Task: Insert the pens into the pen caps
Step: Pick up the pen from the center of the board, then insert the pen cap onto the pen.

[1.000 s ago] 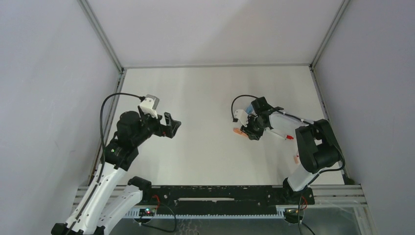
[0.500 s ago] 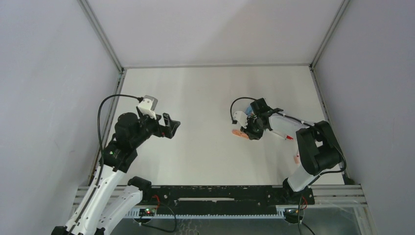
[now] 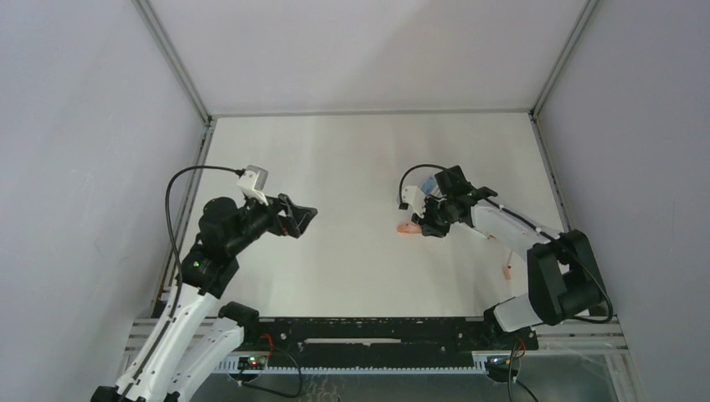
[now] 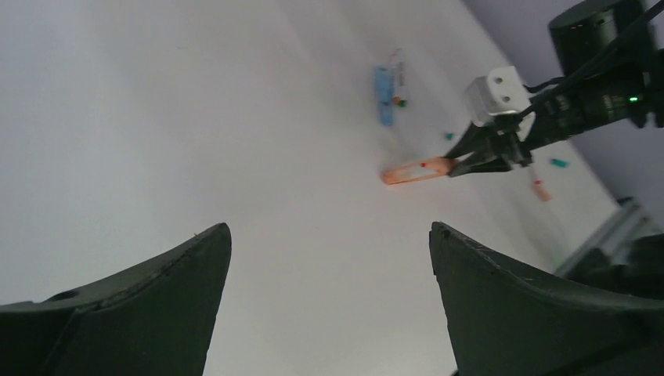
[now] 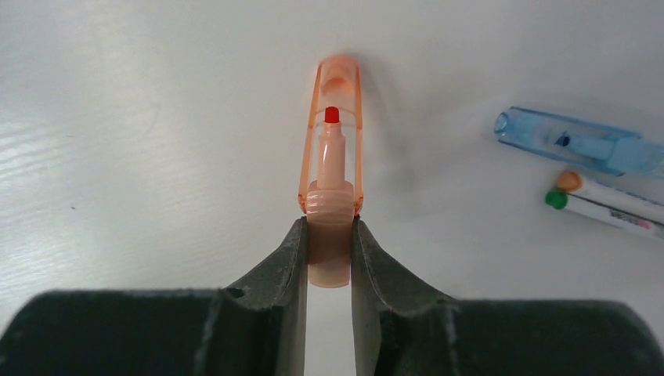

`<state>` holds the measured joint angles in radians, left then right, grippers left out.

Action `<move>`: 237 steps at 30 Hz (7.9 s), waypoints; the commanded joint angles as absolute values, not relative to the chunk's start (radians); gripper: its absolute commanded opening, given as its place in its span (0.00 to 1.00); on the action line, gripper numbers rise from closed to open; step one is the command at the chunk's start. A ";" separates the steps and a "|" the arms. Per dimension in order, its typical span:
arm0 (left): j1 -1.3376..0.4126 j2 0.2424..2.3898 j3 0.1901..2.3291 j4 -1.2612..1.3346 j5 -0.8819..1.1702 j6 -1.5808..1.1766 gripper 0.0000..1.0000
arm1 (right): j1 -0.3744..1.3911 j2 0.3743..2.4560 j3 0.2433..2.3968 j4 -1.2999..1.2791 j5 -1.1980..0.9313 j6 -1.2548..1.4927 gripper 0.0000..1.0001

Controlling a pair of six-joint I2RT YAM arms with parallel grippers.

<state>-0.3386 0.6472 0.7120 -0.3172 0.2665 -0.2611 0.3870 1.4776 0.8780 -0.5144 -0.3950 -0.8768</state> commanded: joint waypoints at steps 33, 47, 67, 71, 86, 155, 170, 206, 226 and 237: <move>-0.813 1.021 0.193 0.967 0.297 -0.402 0.86 | 0.297 1.141 0.871 -0.560 -1.069 -0.718 0.00; -0.941 1.203 0.159 1.191 0.119 -0.110 0.92 | 0.305 1.115 0.871 -0.550 -1.162 -0.682 0.00; -0.949 1.574 0.199 1.468 0.027 -1.594 0.91 | 0.266 1.085 0.861 -0.450 -1.093 -0.556 0.00; -0.975 1.639 0.206 1.472 -0.032 -1.762 0.91 | 0.256 1.072 0.854 -0.434 -1.098 -0.542 0.00; -0.991 1.765 0.356 1.476 -0.078 -2.076 0.82 | 0.294 1.063 0.842 -0.429 -1.126 -0.556 0.00; -0.976 1.040 0.938 -0.024 0.451 0.246 0.00 | 0.338 0.990 0.808 -0.478 -1.239 -0.694 0.76; -0.983 1.071 0.972 0.062 0.473 0.149 0.00 | 0.444 1.019 0.785 -0.334 -1.144 -0.534 0.65; -0.936 1.104 0.956 0.114 0.532 0.016 0.00 | 0.442 0.988 0.811 -0.400 -1.222 -0.588 0.03; -0.935 1.183 0.909 0.204 0.566 -0.059 0.00 | 0.416 0.983 0.815 -0.346 -1.239 -0.491 0.03; -0.926 1.224 0.901 0.121 0.600 -0.052 0.00 | 0.387 0.996 0.815 -0.321 -1.244 -0.433 0.04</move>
<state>-0.9264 1.1919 0.9119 0.1856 0.5625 -0.0540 0.3943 1.0027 0.7860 -0.4004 -1.1893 -0.4870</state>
